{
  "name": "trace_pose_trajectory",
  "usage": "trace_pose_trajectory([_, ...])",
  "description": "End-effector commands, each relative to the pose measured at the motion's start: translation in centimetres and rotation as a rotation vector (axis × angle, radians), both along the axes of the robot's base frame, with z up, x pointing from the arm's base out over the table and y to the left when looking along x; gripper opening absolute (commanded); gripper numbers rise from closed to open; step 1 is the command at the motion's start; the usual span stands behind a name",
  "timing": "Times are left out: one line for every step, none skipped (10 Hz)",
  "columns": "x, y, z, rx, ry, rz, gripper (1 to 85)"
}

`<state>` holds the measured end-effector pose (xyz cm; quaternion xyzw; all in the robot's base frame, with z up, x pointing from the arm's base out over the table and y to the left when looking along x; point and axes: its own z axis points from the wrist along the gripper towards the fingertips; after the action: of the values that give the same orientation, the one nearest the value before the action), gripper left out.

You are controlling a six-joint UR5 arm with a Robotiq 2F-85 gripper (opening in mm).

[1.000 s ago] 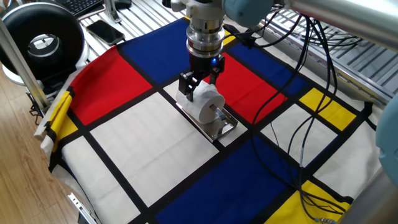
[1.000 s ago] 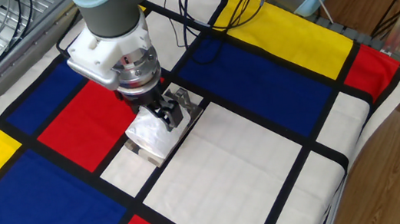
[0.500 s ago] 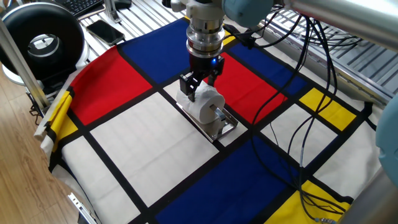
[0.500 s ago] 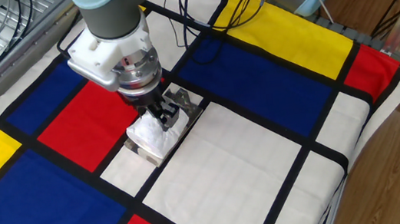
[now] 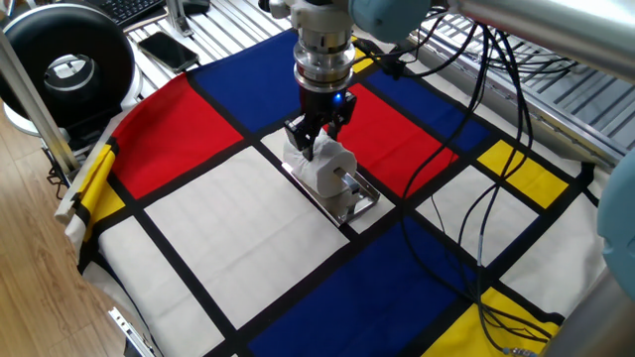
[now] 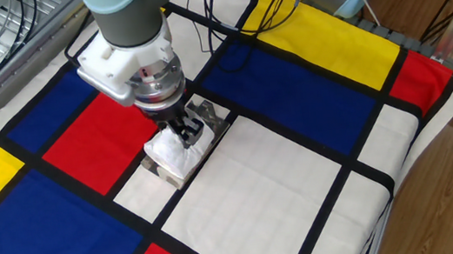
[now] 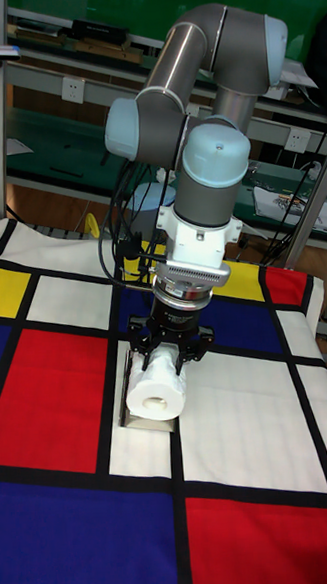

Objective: Take the roll of paper down from the shelf

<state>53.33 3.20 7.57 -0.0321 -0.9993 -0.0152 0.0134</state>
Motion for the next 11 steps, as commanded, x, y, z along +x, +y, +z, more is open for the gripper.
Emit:
trace_pose_trajectory([1.0,0.1,0.1,0.048,-0.016,0.025,1.0])
trace_pose_trajectory([1.4,0.1,0.0,0.059,-0.023,0.032,1.0])
trace_pose_trajectory([1.5,0.1,0.0,0.061,-0.026,0.032,1.0])
trace_pose_trajectory([1.8,0.2,0.1,0.067,-0.038,0.040,1.0])
trace_pose_trajectory([2.4,0.6,0.1,0.080,-0.065,0.061,1.0])
trace_pose_trajectory([2.8,1.0,0.2,0.096,-0.079,0.072,1.0])
trace_pose_trajectory([3.0,1.5,0.2,0.113,-0.088,0.068,1.0])
trace_pose_trajectory([3.1,1.3,0.2,0.108,-0.092,0.060,1.0])
trace_pose_trajectory([3.3,1.3,0.2,0.105,-0.098,0.061,1.0])
trace_pose_trajectory([3.4,1.1,0.2,0.100,-0.103,0.064,1.0])
trace_pose_trajectory([3.4,1.1,0.2,0.100,-0.103,0.064,1.0])
